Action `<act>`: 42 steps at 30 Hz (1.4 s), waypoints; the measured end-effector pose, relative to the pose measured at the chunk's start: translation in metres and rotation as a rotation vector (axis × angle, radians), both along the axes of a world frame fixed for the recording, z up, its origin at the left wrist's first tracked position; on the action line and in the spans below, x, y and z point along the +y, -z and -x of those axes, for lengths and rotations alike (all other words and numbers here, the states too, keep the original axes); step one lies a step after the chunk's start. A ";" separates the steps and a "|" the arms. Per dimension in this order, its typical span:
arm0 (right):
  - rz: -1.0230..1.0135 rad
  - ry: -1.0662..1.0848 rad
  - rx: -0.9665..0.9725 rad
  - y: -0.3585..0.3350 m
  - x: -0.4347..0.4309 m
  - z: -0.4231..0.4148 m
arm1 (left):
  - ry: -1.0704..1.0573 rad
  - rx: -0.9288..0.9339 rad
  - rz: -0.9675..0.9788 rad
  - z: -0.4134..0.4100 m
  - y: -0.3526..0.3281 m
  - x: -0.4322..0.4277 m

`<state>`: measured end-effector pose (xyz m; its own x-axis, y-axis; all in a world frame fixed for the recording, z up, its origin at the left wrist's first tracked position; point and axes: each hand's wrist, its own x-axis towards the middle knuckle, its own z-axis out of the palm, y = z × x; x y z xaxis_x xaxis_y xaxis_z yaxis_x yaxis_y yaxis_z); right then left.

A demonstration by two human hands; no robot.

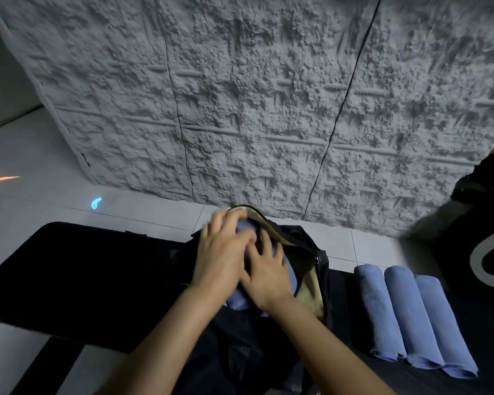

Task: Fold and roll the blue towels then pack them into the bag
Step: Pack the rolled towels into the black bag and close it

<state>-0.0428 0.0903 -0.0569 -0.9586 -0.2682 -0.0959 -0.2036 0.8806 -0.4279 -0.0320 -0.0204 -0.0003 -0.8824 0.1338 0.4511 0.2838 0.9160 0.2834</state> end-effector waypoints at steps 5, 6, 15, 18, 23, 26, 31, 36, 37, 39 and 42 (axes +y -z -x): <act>-0.092 -0.147 0.023 0.003 -0.015 0.013 | 0.002 -0.290 0.354 0.053 -0.023 -0.013; -0.099 -0.160 -0.004 0.006 -0.016 0.017 | 0.030 -0.349 0.391 0.061 -0.023 -0.014; -0.222 -0.247 -0.043 0.017 -0.011 0.009 | 0.198 -0.311 0.339 0.078 -0.030 -0.018; -0.259 -0.251 -0.073 0.028 -0.011 0.014 | 0.181 -0.345 0.299 0.077 -0.026 -0.016; -0.168 -0.292 -0.046 0.022 0.000 0.008 | 0.023 -0.289 0.260 0.054 -0.023 0.001; -0.061 -0.310 0.029 0.007 0.027 -0.010 | -0.013 0.003 0.052 0.022 -0.004 0.018; -0.006 -0.058 0.260 0.006 0.115 -0.030 | 0.061 -0.190 0.099 -0.017 0.057 0.038; -0.025 0.542 0.105 0.024 0.202 -0.032 | 0.023 -0.307 0.180 -0.034 0.071 0.039; -0.013 0.598 0.028 0.028 0.208 -0.033 | 0.004 -0.298 0.190 -0.034 0.070 0.040; -0.075 0.637 -0.070 0.041 0.211 -0.035 | -0.020 -0.314 0.204 -0.034 0.063 0.043; -0.256 0.571 -0.084 0.053 0.208 -0.032 | -0.019 -0.345 0.216 -0.034 0.057 0.044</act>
